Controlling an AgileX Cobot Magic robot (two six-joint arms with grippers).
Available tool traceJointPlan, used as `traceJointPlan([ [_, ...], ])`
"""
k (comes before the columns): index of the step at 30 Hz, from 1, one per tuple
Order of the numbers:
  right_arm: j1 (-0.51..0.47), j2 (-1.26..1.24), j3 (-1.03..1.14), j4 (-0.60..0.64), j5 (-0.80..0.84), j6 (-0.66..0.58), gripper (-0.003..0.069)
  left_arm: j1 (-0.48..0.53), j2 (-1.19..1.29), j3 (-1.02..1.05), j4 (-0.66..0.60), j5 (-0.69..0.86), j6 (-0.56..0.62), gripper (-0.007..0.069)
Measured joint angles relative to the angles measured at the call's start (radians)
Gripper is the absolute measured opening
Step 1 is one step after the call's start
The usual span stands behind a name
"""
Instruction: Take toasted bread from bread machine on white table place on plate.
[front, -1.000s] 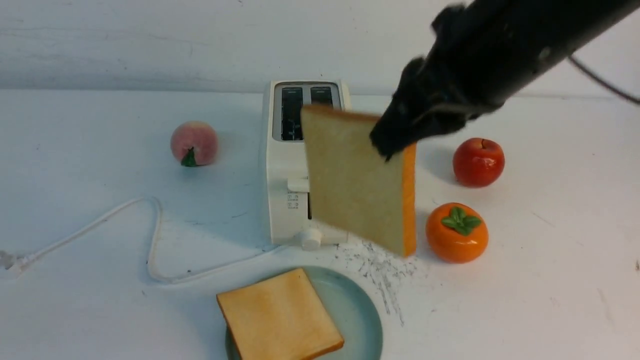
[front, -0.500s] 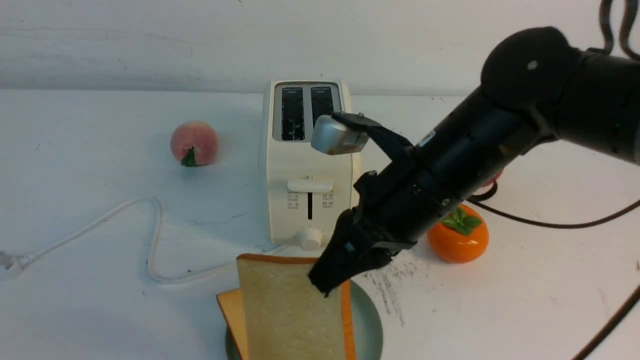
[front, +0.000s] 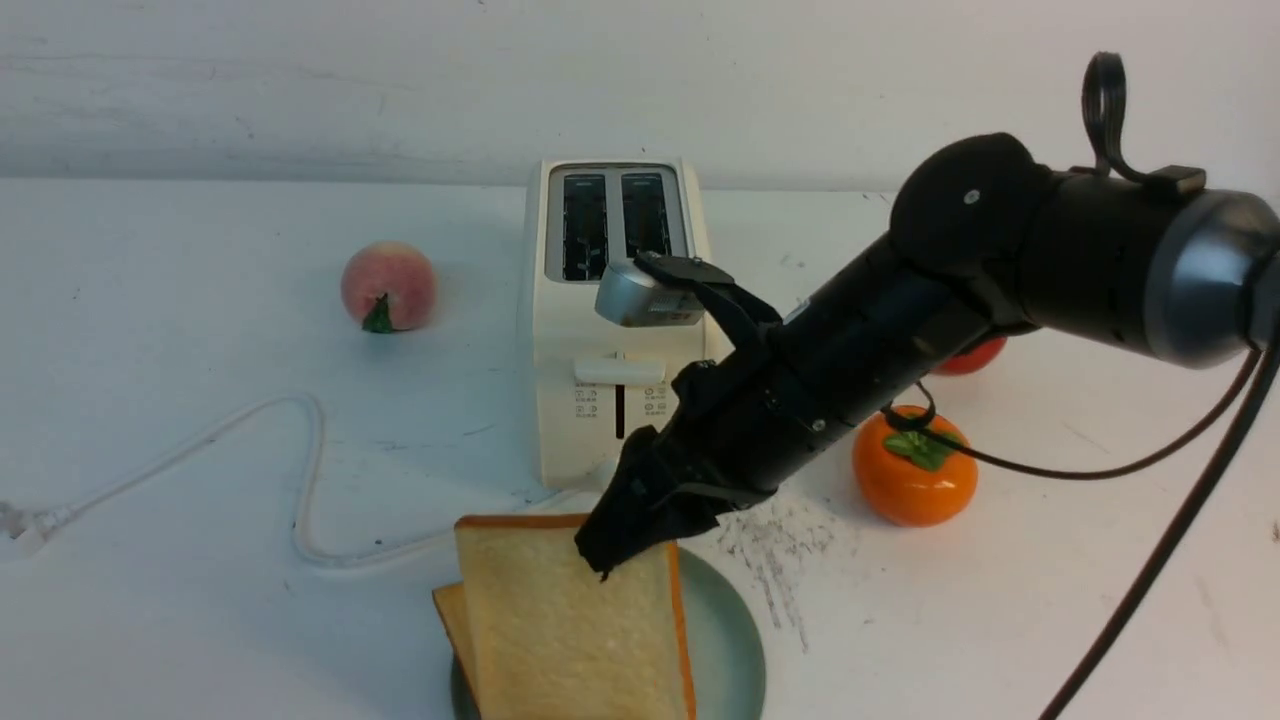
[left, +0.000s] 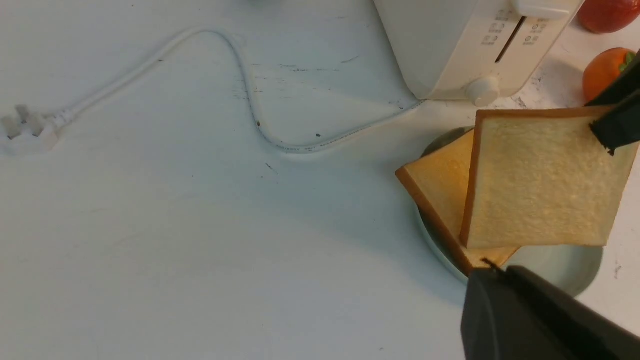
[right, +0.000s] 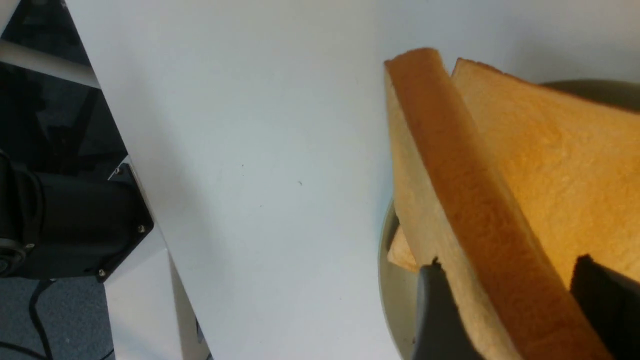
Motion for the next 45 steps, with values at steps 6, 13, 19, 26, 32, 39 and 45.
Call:
traceJointPlan([
  [6, 0.000, 0.000, 0.000, -0.100, -0.004, -0.003, 0.0416, 0.000, 0.000, 0.000, 0.000, 0.000, 0.000, -0.0014],
  [13, 0.000, -0.003, 0.000, -0.184, -0.061, -0.003, 0.0419, 0.000, 0.000, 0.000, 0.000, 0.000, 0.000, -0.0014],
  [19, 0.000, -0.003, -0.004, -0.191, -0.078, -0.003, 0.0421, 0.000, 0.000, 0.000, 0.000, 0.002, 0.000, -0.0014],
  [26, 0.000, -0.003, -0.111, -0.240, -0.022, 0.007, 0.0421, 0.000, 0.000, 0.000, 0.000, 0.007, 0.000, -0.0014],
  [32, 0.000, -0.033, -0.231, -0.374, 0.052, 0.070, 0.0421, 0.000, 0.000, 0.000, 0.000, 0.010, 0.000, -0.0014],
  [39, 0.000, -0.206, -0.370, -0.625, 0.176, 0.297, 0.0275, 0.000, 0.000, 0.000, 0.000, -0.001, 0.000, -0.0013],
  [45, 0.000, -0.426, -0.390, -0.804, 0.192, 0.473, 0.0032, 0.000, 0.000, 0.000, -0.006, -0.061, 0.000, -0.0013],
])
